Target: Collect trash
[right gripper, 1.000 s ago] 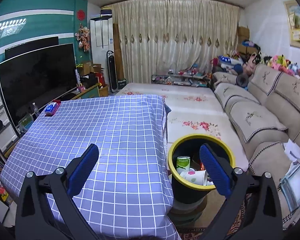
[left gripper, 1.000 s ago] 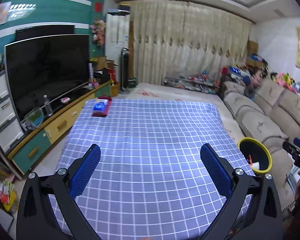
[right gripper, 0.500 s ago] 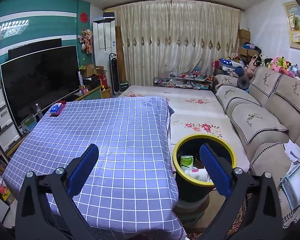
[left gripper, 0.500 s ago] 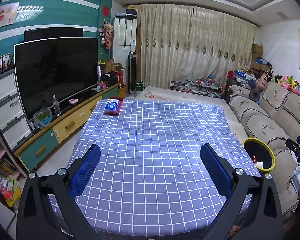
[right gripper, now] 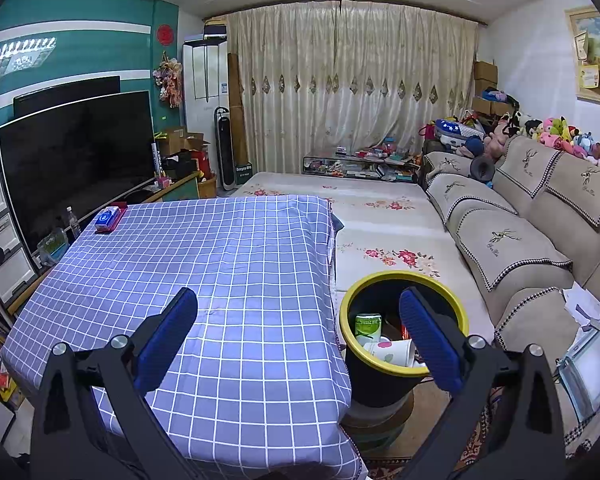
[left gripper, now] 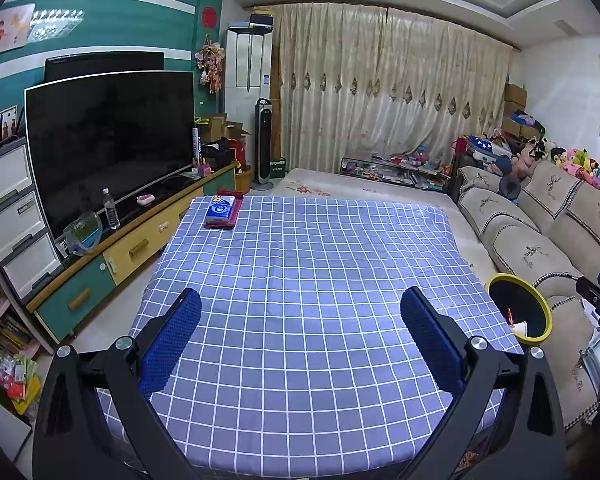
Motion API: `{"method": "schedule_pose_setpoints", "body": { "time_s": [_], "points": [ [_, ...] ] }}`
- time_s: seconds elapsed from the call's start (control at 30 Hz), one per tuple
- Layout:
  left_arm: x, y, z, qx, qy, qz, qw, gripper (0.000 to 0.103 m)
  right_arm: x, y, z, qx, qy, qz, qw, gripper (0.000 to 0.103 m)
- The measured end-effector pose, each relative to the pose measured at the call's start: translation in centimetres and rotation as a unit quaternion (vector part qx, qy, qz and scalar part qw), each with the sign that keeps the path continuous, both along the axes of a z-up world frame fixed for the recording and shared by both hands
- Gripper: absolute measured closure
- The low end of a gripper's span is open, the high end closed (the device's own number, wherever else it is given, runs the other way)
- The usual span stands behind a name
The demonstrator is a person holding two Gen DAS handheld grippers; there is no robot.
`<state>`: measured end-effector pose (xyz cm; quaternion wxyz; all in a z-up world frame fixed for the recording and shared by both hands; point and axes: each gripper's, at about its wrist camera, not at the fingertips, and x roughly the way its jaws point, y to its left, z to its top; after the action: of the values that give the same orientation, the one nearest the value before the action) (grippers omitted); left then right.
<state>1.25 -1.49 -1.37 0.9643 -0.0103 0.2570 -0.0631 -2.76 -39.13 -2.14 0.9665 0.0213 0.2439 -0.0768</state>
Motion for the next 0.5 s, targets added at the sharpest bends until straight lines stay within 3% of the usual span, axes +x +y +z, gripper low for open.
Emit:
{"method": "schedule_pose_setpoints", "body": {
  "time_s": [0.5],
  "points": [
    [0.2, -1.2, -0.1, 0.007, -0.003, -0.012, 0.9999, 0.005, -0.1, 0.0, 0.1, 0.002, -0.001, -0.001, 1.000, 0.007]
  ]
}}
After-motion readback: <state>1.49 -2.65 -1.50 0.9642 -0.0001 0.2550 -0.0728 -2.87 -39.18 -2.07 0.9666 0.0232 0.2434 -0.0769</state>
